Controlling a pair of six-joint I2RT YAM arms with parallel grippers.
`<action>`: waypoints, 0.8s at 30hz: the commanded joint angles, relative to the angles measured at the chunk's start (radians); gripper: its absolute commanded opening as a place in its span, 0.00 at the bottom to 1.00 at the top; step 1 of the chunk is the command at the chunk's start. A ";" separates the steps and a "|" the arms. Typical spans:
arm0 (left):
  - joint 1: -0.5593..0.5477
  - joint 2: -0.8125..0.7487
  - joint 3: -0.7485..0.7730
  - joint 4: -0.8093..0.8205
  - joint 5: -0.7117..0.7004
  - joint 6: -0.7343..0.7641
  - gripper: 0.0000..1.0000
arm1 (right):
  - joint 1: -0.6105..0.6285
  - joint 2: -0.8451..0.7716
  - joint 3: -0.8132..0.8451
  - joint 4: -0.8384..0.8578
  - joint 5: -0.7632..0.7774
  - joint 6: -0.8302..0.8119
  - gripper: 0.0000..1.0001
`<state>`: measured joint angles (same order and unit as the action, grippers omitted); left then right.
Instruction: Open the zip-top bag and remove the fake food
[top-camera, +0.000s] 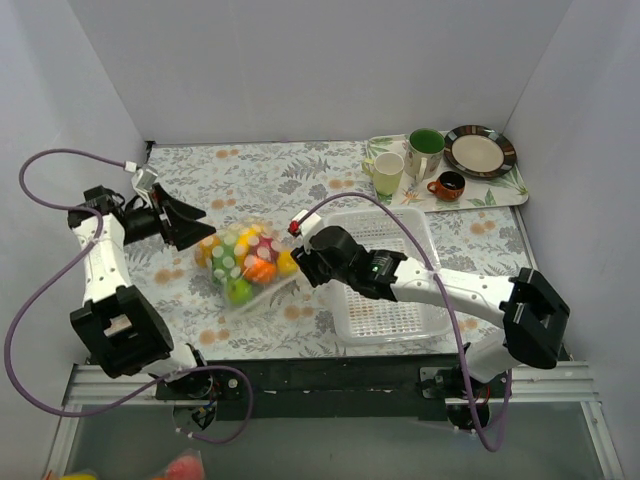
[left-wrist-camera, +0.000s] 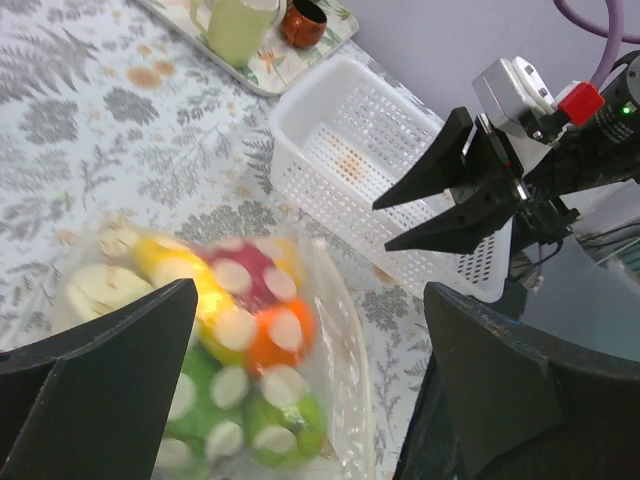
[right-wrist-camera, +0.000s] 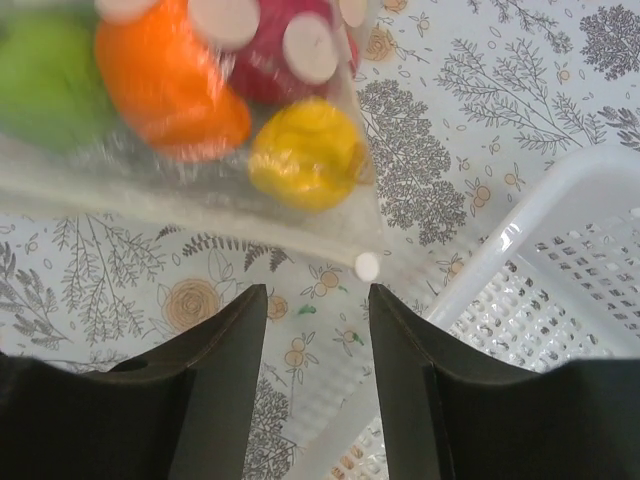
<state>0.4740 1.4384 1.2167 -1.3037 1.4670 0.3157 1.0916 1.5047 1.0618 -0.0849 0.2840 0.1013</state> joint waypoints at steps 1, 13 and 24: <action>0.000 -0.096 0.122 -0.078 0.095 -0.041 0.98 | 0.022 -0.101 0.012 -0.014 0.003 0.048 0.54; -0.011 -0.147 -0.266 0.738 -0.157 -0.550 0.98 | 0.068 -0.129 -0.048 -0.044 -0.199 0.064 0.34; -0.123 0.068 -0.201 0.765 -0.280 -0.494 0.98 | 0.171 -0.084 -0.183 0.076 -0.345 0.021 0.58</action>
<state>0.4000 1.5089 0.9913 -0.5865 1.2621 -0.2050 1.2369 1.3678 0.8539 -0.0929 -0.0189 0.1497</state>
